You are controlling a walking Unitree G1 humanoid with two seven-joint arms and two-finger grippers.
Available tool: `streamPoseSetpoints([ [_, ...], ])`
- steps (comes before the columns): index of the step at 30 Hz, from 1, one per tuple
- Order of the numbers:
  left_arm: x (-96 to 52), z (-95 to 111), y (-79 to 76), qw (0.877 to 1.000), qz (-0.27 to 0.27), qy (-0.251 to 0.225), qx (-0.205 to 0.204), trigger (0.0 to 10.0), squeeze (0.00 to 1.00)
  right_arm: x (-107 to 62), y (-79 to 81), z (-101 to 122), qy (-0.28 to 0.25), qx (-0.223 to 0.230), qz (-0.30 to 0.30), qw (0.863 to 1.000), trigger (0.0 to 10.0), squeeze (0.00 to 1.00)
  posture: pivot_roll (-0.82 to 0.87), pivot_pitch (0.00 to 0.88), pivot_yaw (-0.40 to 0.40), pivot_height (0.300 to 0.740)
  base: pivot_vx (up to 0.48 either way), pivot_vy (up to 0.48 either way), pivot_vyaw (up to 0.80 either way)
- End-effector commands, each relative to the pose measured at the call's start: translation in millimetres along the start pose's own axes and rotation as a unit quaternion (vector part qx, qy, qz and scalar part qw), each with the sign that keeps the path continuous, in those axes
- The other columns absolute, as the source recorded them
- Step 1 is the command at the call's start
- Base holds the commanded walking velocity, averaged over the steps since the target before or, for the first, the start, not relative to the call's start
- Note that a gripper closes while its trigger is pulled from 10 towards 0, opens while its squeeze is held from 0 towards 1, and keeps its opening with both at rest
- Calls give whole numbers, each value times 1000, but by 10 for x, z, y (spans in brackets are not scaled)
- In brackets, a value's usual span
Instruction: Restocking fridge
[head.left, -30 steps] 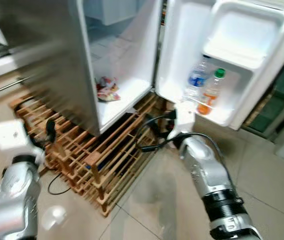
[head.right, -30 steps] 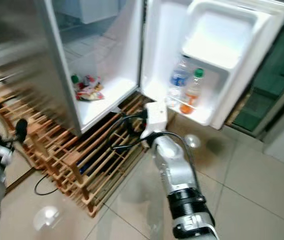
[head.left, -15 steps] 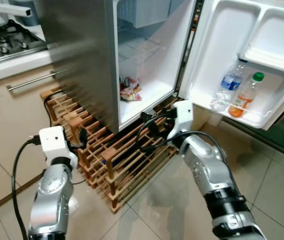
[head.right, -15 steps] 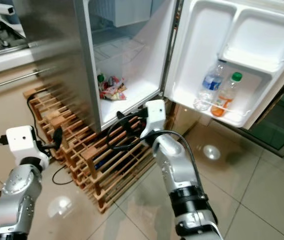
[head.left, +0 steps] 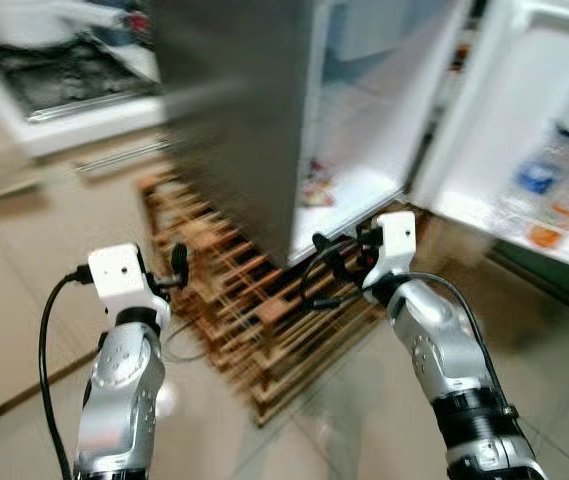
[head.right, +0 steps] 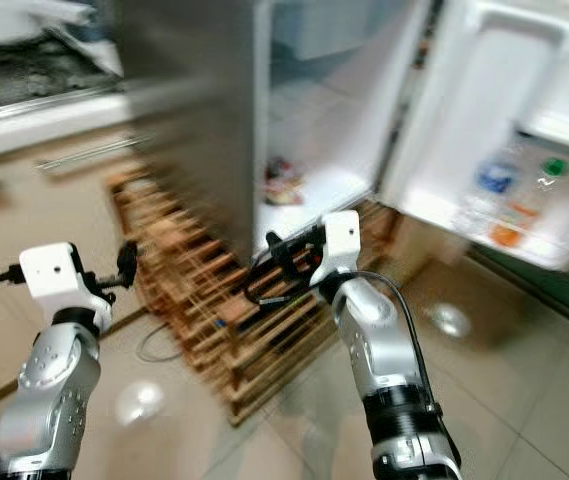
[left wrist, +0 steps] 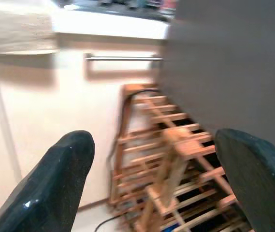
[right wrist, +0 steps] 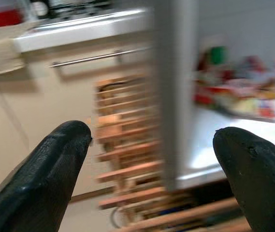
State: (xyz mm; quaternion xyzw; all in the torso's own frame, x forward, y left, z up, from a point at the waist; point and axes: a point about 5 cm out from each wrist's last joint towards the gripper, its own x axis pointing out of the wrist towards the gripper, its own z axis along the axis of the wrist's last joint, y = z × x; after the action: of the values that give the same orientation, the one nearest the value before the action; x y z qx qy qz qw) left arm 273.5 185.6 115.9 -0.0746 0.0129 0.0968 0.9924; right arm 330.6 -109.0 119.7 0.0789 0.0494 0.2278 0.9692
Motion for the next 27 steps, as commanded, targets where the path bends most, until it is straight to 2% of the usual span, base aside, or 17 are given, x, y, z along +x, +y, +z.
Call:
streamPoseSetpoints([
  [1,-1,8,-37,1000,-1,1,2,10000,0,-5,-18,0,-1,-4,-2,1000,10000,0,-5,0,-49,740,0,0,581],
  [6,24,14,-34,1000,1,3,3,10000,0,22,12,21,-8,-2,1,1000,10000,0,-17,0,-31,740,0,0,581],
  [8,86,46,-95,999,-14,-5,33,10000,0,41,8,82,-26,5,-5,1000,10000,0,-37,0,-16,740,0,0,581],
  [9,86,46,-95,999,-14,-5,33,10000,0,41,8,82,-26,5,-5,1000,10000,0,-37,0,-16,740,0,0,581],
  [11,91,89,-64,993,-5,-28,115,10000,0,-5,-55,139,-47,28,-15,998,10000,0,-4,0,-40,740,0,0,581],
  [13,97,103,-18,993,11,-25,113,10000,0,-27,-101,129,-47,36,-22,998,10000,0,1,0,-42,740,0,0,581],
  [14,109,142,24,994,22,-25,103,10000,0,-51,-157,69,-32,29,-30,999,10000,0,6,0,-41,740,0,0,581],
  [16,116,166,23,994,20,-29,101,10000,0,-52,-169,38,-26,18,-31,999,10000,0,7,0,-39,740,0,0,581],
  [23,164,271,-51,997,1,-40,59,10000,0,38,-144,85,-36,-1,-37,999,10000,0,-1,0,-30,740,0,0,579],
  [24,158,269,-101,997,-13,-44,60,10000,0,50,-150,113,-40,-9,-35,999,10000,0,0,0,-34,740,0,0,569],
  [27,141,223,-113,998,-13,-34,47,10000,0,35,-173,109,-35,-23,-31,999,10000,0,7,0,-38,740,0,0,467],
])
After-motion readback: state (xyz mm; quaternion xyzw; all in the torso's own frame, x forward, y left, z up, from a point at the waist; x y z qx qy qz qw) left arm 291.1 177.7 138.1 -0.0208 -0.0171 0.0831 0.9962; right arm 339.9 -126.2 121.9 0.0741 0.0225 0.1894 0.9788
